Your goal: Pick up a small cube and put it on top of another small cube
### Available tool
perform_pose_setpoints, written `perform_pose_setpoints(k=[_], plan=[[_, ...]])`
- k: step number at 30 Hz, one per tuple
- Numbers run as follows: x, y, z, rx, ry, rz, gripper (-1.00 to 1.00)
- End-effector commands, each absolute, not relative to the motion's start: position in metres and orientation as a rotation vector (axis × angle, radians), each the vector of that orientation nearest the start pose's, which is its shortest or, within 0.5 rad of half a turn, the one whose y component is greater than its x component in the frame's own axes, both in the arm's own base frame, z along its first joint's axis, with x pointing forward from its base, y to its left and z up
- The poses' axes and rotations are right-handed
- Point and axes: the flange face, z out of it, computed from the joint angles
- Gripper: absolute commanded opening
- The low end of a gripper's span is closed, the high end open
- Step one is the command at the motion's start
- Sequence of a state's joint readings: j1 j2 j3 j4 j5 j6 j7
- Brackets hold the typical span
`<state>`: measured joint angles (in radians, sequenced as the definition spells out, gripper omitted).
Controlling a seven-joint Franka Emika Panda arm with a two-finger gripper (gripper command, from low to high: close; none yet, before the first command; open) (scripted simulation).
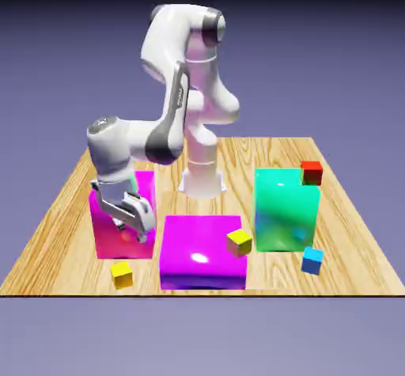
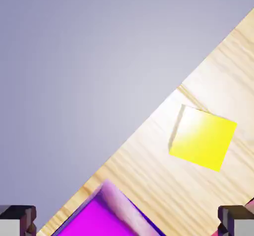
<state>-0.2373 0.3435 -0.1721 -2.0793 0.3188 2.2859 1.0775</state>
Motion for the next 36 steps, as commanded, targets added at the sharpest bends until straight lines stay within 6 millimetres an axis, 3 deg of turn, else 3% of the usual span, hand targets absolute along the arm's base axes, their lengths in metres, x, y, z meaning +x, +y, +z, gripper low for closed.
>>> perform_pose_setpoints(k=[1,6,8,11,12,13,14,17,20,22,26,28,31,36], plan=[[0.529,-0.229,0.242,-1.943,2.306,0.313,0.00],[0.526,-0.271,0.185,-1.737,2.470,0.568,0.00],[0.526,-0.272,0.182,-1.728,2.476,0.578,0.00],[0.518,-0.256,0.117,-1.728,2.476,0.578,0.00],[0.518,-0.255,0.116,-1.728,2.476,0.578,0.00],[0.518,-0.255,0.116,-1.728,2.476,0.578,-1.00],[0.518,-0.255,0.116,-1.728,2.476,0.578,-1.00],[0.526,-0.272,0.181,-1.728,2.476,0.578,-1.00],[0.563,-0.164,0.222,-2.132,2.123,0.620,-1.00],[0.574,-0.089,0.250,-2.379,1.853,0.633,-1.00],[0.562,0.057,0.308,-2.797,1.253,0.627,-1.00],[0.541,0.126,0.337,-2.965,0.928,0.608,-1.00],[0.491,0.218,0.377,-3.163,0.416,0.558,-1.00],[0.373,0.338,0.435,-3.343,-0.475,0.419,-1.00]])
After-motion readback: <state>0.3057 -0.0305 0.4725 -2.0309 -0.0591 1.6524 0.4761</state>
